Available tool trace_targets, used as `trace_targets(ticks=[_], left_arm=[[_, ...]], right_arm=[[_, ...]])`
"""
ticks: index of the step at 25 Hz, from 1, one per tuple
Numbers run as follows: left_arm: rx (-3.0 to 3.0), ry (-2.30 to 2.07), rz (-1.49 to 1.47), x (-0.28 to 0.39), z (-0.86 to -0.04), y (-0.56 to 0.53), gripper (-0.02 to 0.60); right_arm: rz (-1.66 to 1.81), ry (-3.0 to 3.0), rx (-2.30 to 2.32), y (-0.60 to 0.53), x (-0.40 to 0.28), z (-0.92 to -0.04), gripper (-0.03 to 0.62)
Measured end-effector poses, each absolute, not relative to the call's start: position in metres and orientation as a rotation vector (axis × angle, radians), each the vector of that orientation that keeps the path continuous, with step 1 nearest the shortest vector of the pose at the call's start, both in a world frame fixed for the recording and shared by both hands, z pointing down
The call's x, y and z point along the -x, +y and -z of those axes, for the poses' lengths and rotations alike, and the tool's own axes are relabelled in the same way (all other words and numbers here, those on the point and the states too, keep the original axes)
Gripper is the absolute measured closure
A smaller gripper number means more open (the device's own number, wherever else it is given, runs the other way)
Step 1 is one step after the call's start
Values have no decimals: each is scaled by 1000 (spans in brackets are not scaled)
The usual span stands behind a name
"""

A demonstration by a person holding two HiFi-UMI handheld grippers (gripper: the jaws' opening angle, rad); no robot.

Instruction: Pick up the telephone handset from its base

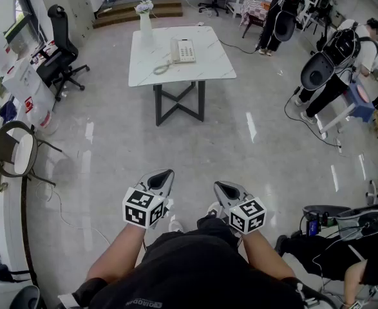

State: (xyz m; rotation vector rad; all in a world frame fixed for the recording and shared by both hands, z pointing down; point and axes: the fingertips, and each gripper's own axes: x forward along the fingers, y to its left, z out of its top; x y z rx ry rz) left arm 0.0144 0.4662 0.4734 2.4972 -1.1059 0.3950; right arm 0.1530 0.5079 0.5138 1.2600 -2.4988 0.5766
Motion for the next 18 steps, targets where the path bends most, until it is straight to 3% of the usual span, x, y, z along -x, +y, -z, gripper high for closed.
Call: trace_targets(ticks=[18], left_arm=[[-2499, -1135, -383, 4, -472, 470, 580]], right_arm=[[-572, -2517, -1239, 510, -135, -510, 594]])
